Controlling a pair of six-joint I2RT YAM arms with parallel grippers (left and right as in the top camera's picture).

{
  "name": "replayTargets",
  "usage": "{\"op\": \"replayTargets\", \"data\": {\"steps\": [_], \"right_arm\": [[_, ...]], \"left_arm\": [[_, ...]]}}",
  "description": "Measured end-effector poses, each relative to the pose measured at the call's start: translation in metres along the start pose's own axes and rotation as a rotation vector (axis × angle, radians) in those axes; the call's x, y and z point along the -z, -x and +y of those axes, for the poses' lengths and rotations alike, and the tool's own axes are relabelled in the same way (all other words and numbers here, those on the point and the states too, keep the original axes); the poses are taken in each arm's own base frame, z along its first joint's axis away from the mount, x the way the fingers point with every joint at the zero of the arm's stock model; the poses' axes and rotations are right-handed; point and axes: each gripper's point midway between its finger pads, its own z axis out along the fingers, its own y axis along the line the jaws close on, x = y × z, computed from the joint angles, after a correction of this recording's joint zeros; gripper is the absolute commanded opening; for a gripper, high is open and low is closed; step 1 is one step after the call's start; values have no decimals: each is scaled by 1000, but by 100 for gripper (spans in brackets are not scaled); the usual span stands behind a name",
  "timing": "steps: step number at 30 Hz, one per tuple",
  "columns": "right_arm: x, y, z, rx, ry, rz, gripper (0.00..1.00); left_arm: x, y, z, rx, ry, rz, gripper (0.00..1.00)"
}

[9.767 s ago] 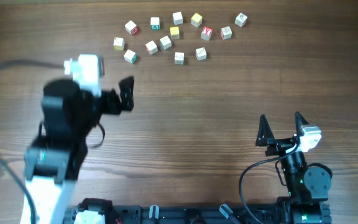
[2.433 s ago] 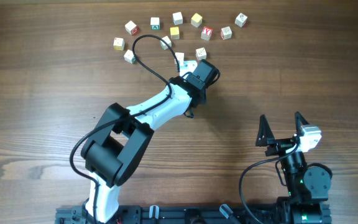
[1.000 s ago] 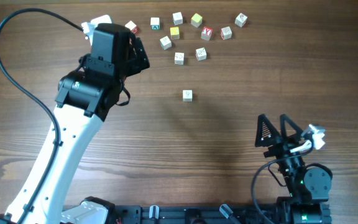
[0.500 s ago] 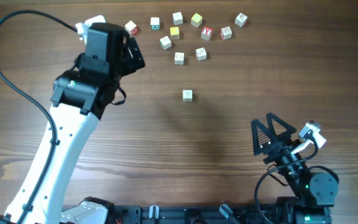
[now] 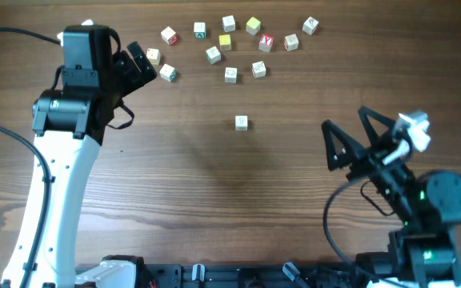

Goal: Form a horizontal line

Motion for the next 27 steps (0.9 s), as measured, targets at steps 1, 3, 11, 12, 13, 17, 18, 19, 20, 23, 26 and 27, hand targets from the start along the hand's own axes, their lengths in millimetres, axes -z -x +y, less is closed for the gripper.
{"op": "replayTargets", "data": {"steps": [1, 3, 11, 12, 13, 17, 18, 19, 20, 23, 26, 27], "right_arm": [[-6, -2, 0, 4, -3, 35, 100], [-26, -7, 1, 25, -14, 122, 99], [-103, -52, 1, 119, -142, 424, 100], [-113, -59, -1, 126, -158, 451, 100], [-120, -63, -4, 131, -169, 465, 99], [-145, -76, -20, 143, -210, 477, 100], [-151, -76, -22, 146, -214, 464, 100], [-156, -75, -24, 150, -216, 451, 100], [-159, -75, -25, 155, -217, 441, 100], [-167, -74, -31, 181, -239, 424, 100], [-178, -81, -43, 214, -270, 432, 100], [-182, -86, -47, 223, -281, 442, 100]], "left_arm": [[0, 0, 2, 3, 3, 3, 100], [0, 1, 4, 9, 4, 2, 100], [0, 1, 4, 13, -1, 5, 100], [0, 1, 4, 13, -1, 5, 100], [0, 1, 4, 13, -1, 5, 100], [0, -1, 5, 12, 4, 13, 100], [0, -2, 6, 11, 7, 19, 100], [0, -3, 7, 10, 10, 23, 100], [0, -4, 7, 10, 12, 27, 100], [0, -7, 9, 8, 20, 40, 100], [0, -11, 11, 6, 28, 55, 100], [0, -11, 12, 6, 30, 57, 100]]}}
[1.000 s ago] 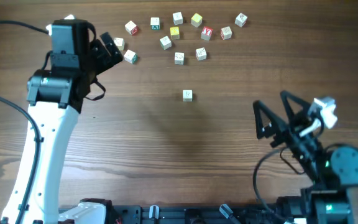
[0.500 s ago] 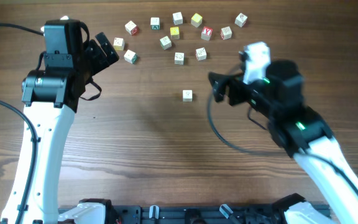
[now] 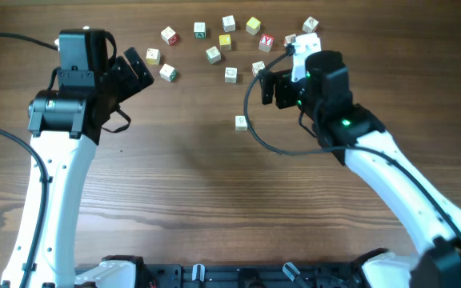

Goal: Form a horizontal line

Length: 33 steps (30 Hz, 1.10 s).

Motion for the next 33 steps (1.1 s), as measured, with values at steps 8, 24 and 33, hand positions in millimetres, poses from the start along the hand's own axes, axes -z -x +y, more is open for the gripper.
{"op": "replayTargets", "data": {"steps": [8, 24, 33], "right_arm": [[-76, -17, -7, 80, -40, 44, 99], [-181, -80, -30, 98, -62, 113, 64], [-189, -87, -20, 81, 3, 116, 38]], "left_arm": [[0, -1, 0, 0, 2, 3, 100], [0, -1, 0, 0, 1, 2, 100], [0, -1, 0, 0, 1, 2, 100]]}}
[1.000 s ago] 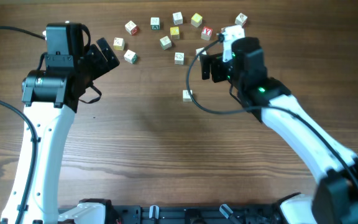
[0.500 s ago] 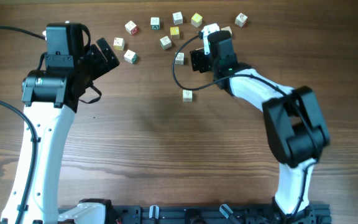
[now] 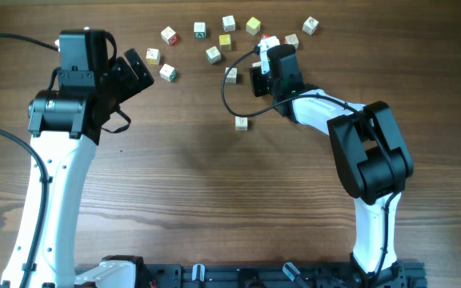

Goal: Form a horizontal line

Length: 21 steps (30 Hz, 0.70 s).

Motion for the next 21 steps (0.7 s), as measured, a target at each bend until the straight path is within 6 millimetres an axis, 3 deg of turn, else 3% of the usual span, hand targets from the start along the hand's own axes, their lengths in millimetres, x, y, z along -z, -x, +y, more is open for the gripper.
{"op": "replayTargets", "data": {"steps": [5, 14, 19, 21], "right_arm": [[0, 1, 2, -16, 9, -3, 24], [1, -1, 2, -30, 13, 18, 16], [20, 0, 3, -32, 12, 74, 15], [38, 6, 4, -33, 13, 102, 14]], "left_arm": [[0, 0, 0, 0, 0, 0, 100], [0, 0, 0, 0, 0, 0, 100], [0, 0, 0, 0, 1, 0, 100], [0, 0, 0, 0, 0, -1, 100]]}}
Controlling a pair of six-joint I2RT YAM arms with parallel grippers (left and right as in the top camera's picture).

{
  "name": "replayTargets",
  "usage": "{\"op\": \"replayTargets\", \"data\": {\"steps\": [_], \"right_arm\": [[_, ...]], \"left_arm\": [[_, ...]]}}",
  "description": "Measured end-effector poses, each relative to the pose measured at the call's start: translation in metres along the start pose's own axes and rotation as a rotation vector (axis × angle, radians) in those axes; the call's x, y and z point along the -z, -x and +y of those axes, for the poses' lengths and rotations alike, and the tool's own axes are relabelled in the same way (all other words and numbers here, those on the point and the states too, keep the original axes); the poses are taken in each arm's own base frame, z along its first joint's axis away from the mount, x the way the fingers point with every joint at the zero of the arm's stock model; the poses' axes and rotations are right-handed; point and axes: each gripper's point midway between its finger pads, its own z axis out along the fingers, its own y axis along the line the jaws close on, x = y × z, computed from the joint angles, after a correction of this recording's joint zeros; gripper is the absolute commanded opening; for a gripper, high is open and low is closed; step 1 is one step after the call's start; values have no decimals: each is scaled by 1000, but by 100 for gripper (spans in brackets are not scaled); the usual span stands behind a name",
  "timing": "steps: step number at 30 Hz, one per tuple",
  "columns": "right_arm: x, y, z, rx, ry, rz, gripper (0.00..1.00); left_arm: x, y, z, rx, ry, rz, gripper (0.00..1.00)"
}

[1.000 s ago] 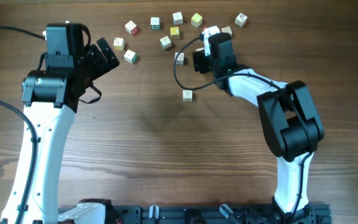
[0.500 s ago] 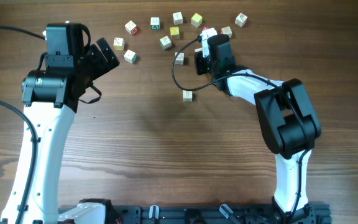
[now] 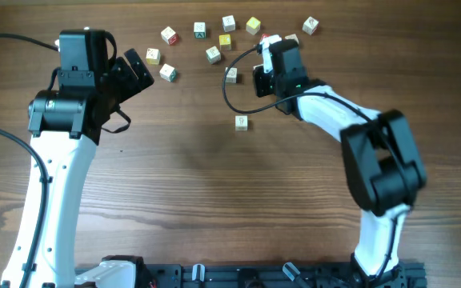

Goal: Form a horizontal line

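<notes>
Several small lettered cubes lie scattered along the far edge, among them a white one (image 3: pixel 230 74) and a yellow one (image 3: pixel 225 41). One white cube (image 3: pixel 241 122) sits alone nearer the middle. My right gripper (image 3: pixel 264 80) hangs over the right part of the cluster and covers whatever is beneath it; its jaws are hidden by the wrist. My left gripper (image 3: pixel 140 68) stands open just left of two cubes (image 3: pixel 167 73), touching neither.
The wooden table (image 3: pixel 214 200) carries only the cubes. The left arm (image 3: pixel 54 160) stands along the left side. The right arm (image 3: pixel 374 152) rises from the front right and bends over toward the far edge.
The right arm's elbow has swung a little to the right, and its gripper has shifted slightly right and nearer over the cluster. The left arm and the visible cubes have not moved.
At first the right arm was folded at the front right, far from the cubes. Then it was stretched toward the cluster's right part, then its gripper was over a cube beside the white one, where it still hangs. The left gripper has stayed open by the left cubes.
</notes>
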Motion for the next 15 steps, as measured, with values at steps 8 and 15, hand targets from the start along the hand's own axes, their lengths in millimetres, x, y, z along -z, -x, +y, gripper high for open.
{"op": "replayTargets", "data": {"steps": [8, 15], "right_arm": [[74, 2, 5, -85, -11, 116, 12], [86, -52, 20, -193, -27, 321, 11]], "left_arm": [[0, 0, 0, 0, 0, 0, 100], [0, 0, 0, 0, 0, 0, 100]]}}
